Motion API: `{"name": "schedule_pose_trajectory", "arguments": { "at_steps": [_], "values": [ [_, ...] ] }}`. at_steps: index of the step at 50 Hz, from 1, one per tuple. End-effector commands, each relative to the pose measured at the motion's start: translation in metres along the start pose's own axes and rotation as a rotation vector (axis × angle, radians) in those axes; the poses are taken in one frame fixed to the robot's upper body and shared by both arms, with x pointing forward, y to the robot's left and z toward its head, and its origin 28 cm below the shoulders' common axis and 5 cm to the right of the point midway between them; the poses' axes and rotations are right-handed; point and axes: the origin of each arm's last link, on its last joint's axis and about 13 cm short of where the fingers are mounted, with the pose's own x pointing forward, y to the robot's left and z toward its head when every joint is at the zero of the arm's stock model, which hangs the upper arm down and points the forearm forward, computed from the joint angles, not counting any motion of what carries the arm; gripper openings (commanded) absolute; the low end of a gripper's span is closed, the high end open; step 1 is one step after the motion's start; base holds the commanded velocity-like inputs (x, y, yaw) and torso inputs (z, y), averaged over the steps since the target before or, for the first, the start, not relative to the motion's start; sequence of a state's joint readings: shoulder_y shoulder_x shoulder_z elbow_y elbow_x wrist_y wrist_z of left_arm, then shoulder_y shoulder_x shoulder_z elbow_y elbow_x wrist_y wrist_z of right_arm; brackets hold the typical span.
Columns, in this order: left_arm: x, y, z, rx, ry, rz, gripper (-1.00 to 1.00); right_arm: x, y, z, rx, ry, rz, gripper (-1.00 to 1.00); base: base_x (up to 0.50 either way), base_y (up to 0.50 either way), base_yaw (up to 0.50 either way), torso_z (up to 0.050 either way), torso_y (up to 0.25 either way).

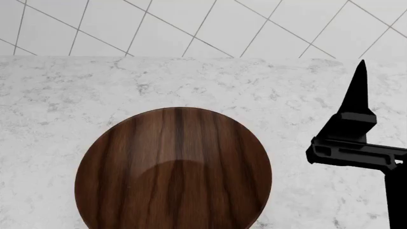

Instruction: Place the eggs and milk next to the bowl.

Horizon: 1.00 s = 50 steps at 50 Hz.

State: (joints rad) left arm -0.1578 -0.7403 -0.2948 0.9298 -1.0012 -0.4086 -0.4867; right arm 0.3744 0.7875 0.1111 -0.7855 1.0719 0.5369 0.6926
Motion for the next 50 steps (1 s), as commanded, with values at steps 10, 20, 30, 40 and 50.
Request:
{"name": "schedule_pose_trajectory", "arguments": {
  "at_steps": [10, 20, 30, 40, 50],
  "values": [
    [0.013, 0.006, 0.006, -0.007, -0.001, 0.036, 1.0, 0.0, 0.002, 0.003, 0.055, -0.028, -0.048, 1.0, 0.0, 0.0, 0.0, 0.0, 0.0],
    [0.013, 0.005, 0.004, 0.005, 0.011, 0.041, 1.0, -0.001, 0.001, 0.0, 0.066, -0.036, -0.074, 1.0, 0.0, 0.0, 0.0, 0.0, 0.0],
    [0.011, 0.004, -0.004, 0.003, 0.024, 0.038, 1.0, -0.001, 0.002, 0.0, 0.045, -0.032, -0.058, 1.0, -0.23, 0.0, 0.0, 0.0, 0.0],
    [0.01, 0.005, -0.004, 0.003, 0.025, 0.038, 1.0, -0.002, 0.003, -0.002, 0.043, -0.027, -0.052, 1.0, -0.5, 0.0, 0.0, 0.0, 0.0],
    [0.011, 0.002, -0.005, 0.001, 0.03, 0.029, 1.0, -0.003, 0.002, -0.003, 0.058, -0.027, -0.058, 1.0, -0.35, 0.0, 0.0, 0.0, 0.0]
  ]
}}
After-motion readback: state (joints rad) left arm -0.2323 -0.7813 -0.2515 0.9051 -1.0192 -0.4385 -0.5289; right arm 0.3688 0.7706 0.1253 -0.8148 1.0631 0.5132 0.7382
